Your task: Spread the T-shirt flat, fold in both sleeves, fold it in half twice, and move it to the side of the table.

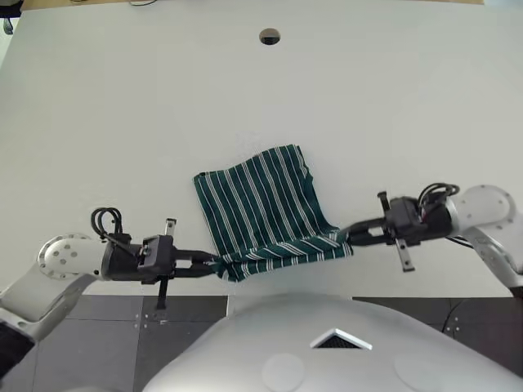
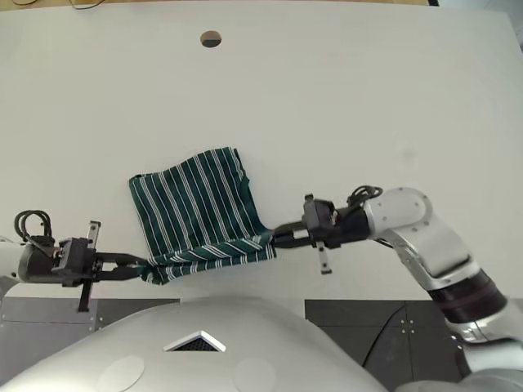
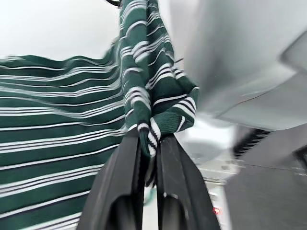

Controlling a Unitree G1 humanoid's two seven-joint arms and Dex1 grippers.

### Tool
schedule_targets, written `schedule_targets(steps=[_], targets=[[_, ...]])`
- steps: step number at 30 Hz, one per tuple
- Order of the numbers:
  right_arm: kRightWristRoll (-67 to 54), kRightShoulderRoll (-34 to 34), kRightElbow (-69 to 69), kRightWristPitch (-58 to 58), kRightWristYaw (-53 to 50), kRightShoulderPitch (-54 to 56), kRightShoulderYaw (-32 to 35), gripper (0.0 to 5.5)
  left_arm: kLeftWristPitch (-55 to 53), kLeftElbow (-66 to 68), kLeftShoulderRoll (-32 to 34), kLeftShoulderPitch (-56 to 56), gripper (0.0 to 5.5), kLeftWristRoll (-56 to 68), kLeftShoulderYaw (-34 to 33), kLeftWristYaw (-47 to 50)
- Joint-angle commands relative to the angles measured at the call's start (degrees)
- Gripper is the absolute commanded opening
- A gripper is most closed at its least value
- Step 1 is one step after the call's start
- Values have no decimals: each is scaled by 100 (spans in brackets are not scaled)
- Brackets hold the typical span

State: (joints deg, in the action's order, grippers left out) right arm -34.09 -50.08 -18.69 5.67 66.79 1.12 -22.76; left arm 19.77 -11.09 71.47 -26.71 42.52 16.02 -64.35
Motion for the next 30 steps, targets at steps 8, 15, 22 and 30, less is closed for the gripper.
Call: schedule_targets(steps=[8,15,22,30], targets=[[1725,1910,1933,-96,-778,1773,-155,10,-158,2971,-1702,1532,14,-515,-940,-1097],[2550,2663,3439,-649,-891,2261,-287,10,-751,3589,-2184,2306,14,-1030,-1170,-1040],[3062,3133,5081,-1466,-1266,2703,-16,10,-2120,2535,-2463,2626,76,-926,-1599,-325],[2528,3525,5680,-1063,-1537,3128,951,139,-2962,2714,-2571,3154,176,-1759,-1706,647]])
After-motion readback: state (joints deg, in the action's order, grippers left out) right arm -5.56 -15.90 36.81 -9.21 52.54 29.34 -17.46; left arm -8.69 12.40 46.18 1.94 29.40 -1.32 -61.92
